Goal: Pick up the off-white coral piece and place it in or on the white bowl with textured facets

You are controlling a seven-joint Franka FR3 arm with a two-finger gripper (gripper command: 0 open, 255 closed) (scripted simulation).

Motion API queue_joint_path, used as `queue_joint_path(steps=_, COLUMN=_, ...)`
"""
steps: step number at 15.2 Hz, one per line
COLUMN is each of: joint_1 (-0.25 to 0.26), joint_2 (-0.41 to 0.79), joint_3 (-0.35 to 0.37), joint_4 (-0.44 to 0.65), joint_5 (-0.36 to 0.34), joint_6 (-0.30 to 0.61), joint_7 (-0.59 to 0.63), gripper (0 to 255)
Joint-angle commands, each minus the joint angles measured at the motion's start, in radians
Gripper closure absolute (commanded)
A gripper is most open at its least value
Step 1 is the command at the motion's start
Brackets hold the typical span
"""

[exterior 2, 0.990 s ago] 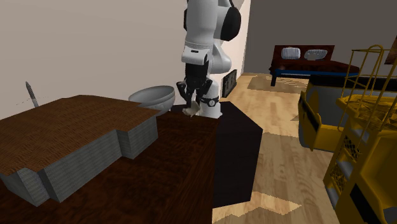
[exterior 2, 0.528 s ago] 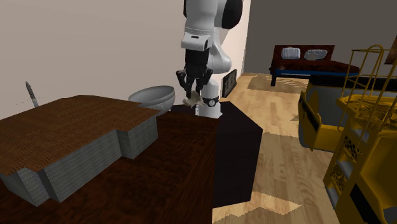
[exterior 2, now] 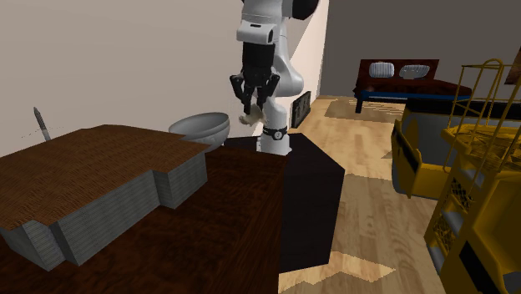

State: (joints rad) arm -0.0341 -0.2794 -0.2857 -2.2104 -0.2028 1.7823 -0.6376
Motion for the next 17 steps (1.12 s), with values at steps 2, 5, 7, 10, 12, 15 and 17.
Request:
queue_joint_path(steps=2, joint_1=0.001, joint_2=-0.008, joint_3=0.004, joint_4=0.035, joint_5=0.001, joint_6=-0.044, joint_7=-0.003, gripper=255)
queue_joint_path(steps=5, joint_1=0.002, joint_2=-0.013, joint_3=0.007, joint_4=0.071, joint_5=0.003, joint_6=-0.084, joint_7=-0.007, gripper=255)
queue_joint_path(steps=7, joint_1=0.003, joint_2=-0.015, joint_3=0.009, joint_4=0.095, joint_5=0.004, joint_6=-0.111, joint_7=-0.010, gripper=255)
queue_joint_path(steps=10, joint_1=0.004, joint_2=-0.017, joint_3=0.012, joint_4=0.134, joint_5=0.006, joint_6=-0.151, joint_7=-0.014, gripper=255)
queue_joint_path(steps=12, joint_1=0.004, joint_2=-0.017, joint_3=0.013, joint_4=0.156, joint_5=0.006, joint_6=-0.173, joint_7=-0.017, gripper=255)
queue_joint_path(steps=15, joint_1=-0.026, joint_2=-0.033, joint_3=-0.031, joint_4=0.148, joint_5=-0.022, joint_6=-0.168, joint_7=-0.084, gripper=255)
queue_joint_path(steps=17, joint_1=-0.046, joint_2=-0.039, joint_3=-0.062, joint_4=0.148, joint_5=-0.040, joint_6=-0.165, joint_7=-0.130, gripper=255)
